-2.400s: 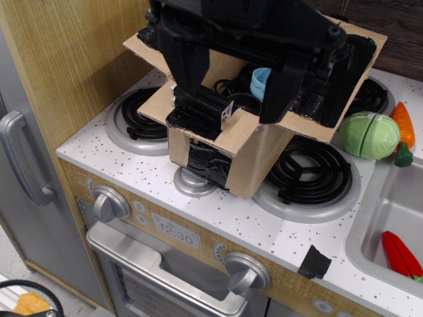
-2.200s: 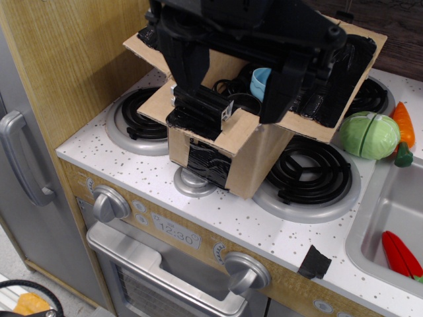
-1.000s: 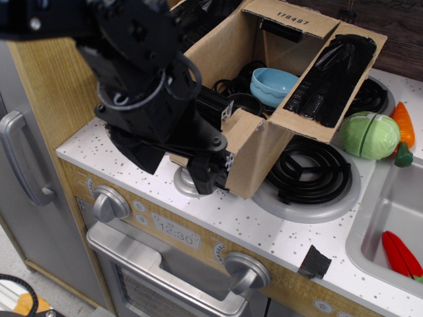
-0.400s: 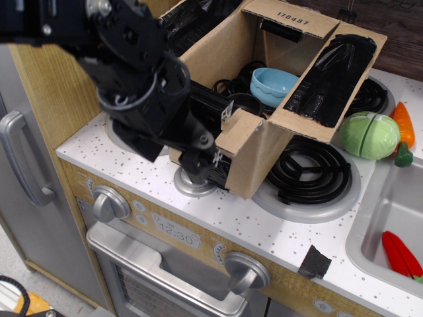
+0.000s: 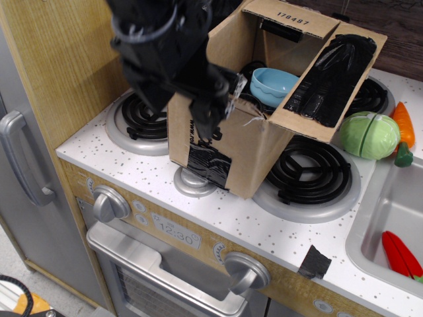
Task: Close small4fbox flaps
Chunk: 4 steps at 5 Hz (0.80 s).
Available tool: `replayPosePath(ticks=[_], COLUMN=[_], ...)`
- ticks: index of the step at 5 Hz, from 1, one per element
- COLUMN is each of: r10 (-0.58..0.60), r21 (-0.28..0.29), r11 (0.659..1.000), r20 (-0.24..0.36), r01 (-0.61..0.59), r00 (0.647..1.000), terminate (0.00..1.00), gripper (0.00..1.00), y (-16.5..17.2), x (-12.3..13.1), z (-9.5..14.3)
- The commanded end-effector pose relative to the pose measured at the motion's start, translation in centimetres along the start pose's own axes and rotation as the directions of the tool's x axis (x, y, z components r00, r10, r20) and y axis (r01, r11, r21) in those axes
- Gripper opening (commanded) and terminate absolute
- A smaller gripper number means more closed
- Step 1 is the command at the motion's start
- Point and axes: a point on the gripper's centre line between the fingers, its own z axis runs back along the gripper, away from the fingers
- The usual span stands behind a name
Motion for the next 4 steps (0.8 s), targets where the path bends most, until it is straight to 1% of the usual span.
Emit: replayPosePath(ticks=[1, 2, 3, 4], r10=[-0.1, -0.142, -0.156, -0.144], r21=[0.038, 0.016, 0.011, -0.034], r11=[0.995, 0.99, 0.988, 0.988], r20=[0.065, 0.092, 0.15, 0.174], r01=[0.097, 0.141, 0.156, 0.152], r00=[0.993, 0.986, 0.976, 0.974], terminate=[0.0, 0.0, 0.0, 0.0], gripper=[1.0, 1.0, 1.0, 1.0], y=[0.0, 0.5, 0.1, -0.2], x=[4.3, 6.1, 6.9, 7.3], z=[1.9, 0.7, -0.6, -2.5])
